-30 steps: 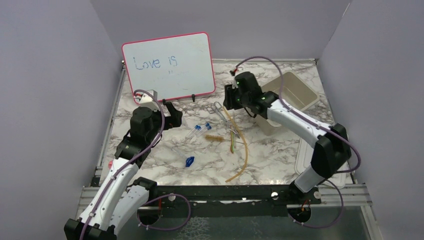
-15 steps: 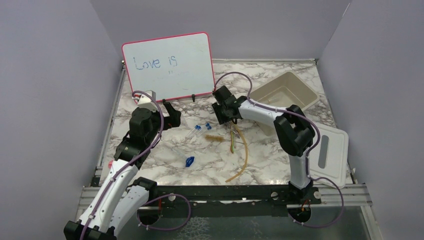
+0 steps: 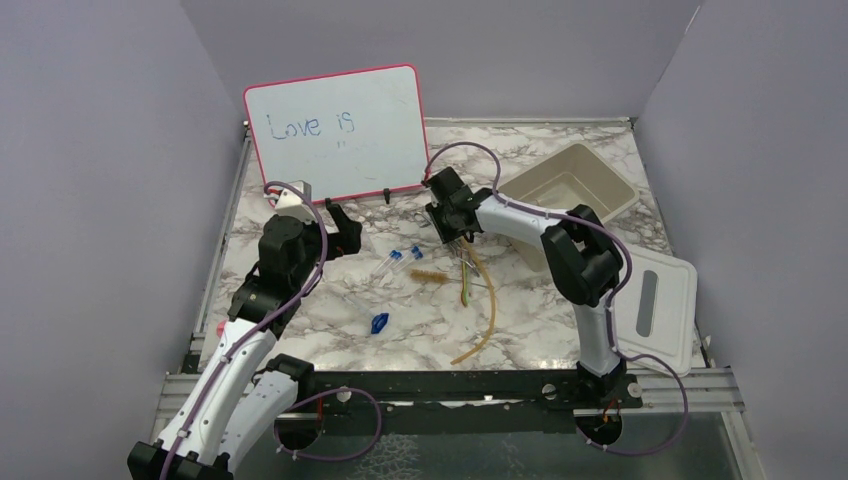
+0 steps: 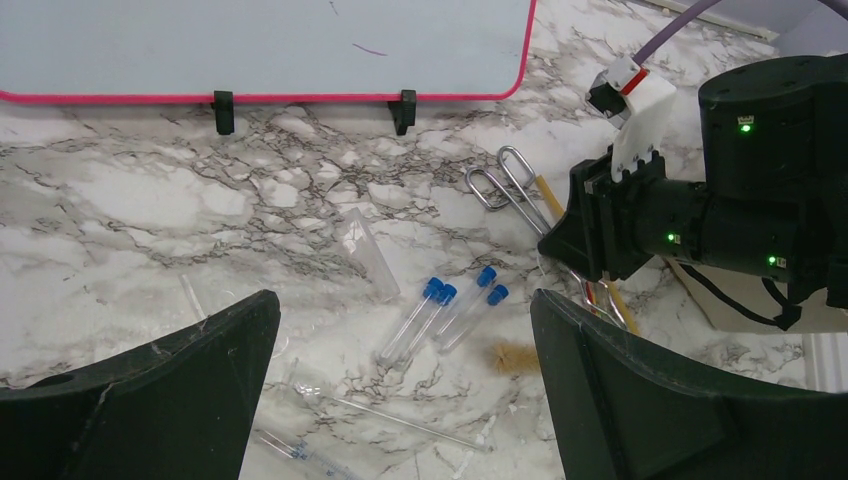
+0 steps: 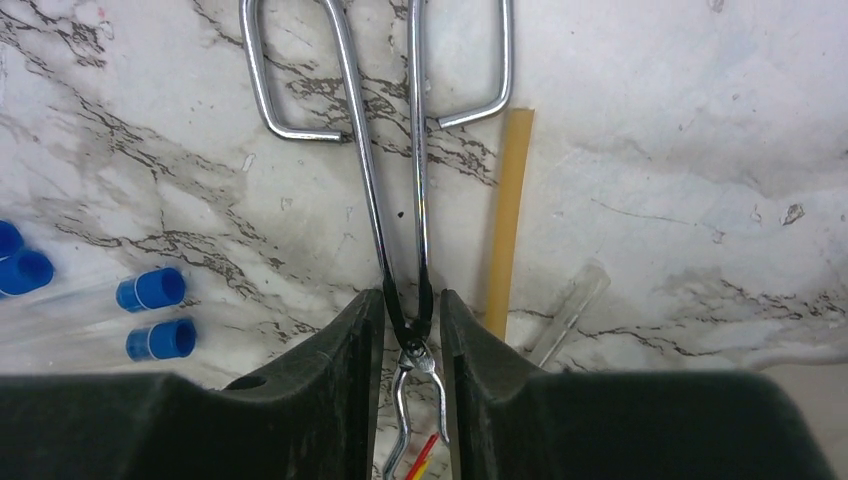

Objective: Organize the chemistry lab equipment

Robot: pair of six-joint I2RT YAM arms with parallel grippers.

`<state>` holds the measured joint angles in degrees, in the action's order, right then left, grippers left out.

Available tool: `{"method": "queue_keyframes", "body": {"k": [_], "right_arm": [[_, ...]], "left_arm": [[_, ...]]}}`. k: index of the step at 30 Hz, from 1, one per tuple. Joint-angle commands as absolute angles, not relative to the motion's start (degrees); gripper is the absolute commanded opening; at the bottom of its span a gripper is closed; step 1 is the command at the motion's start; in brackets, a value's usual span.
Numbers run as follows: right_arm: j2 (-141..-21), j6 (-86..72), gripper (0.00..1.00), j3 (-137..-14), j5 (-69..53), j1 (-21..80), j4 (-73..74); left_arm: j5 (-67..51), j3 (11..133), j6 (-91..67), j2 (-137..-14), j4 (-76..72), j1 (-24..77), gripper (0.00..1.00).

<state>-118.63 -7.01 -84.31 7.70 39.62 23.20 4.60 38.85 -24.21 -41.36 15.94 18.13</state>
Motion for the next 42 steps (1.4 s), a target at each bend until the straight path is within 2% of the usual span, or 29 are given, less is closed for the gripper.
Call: {"method": "queue_keyframes", "body": {"k": [1, 6, 8, 22, 30, 37, 42], "right_arm": [[-121.7, -3.9, 0.28, -85.6, 4.6, 39.0, 24.6], [-120.2, -3.9, 0.04, -84.4, 4.8, 39.0, 23.5], [-118.9, -4.2, 0.01, -83.7, 5.0, 39.0, 22.0], [-98.3, -9.4, 0.0, -74.0, 6.4, 39.1, 10.0], [-85.0, -14.2, 0.01, -73.0, 15.7, 38.2, 7.7], [-80.7, -22.8, 0.01, -78.2, 25.3, 29.3, 16.4], [-79.2, -31.3, 0.01, -76.7, 28.5, 20.3, 22.7]], "left_arm": [[6.0, 38.5, -24.3, -41.2, 15.1, 18.4, 0.99], [5.9, 38.4, -24.3, -41.1, 15.0, 18.4, 0.99], [5.7, 38.4, -24.3, -41.1, 15.0, 18.4, 0.99], [5.4, 38.4, -24.3, -40.6, 14.9, 18.4, 0.99], [5.2, 38.4, -24.2, -40.5, 14.8, 18.4, 0.99], [4.8, 38.3, -24.3, -40.3, 14.8, 18.4, 0.99], [4.5, 38.3, -24.3, -40.3, 14.8, 18.4, 0.99]]}}
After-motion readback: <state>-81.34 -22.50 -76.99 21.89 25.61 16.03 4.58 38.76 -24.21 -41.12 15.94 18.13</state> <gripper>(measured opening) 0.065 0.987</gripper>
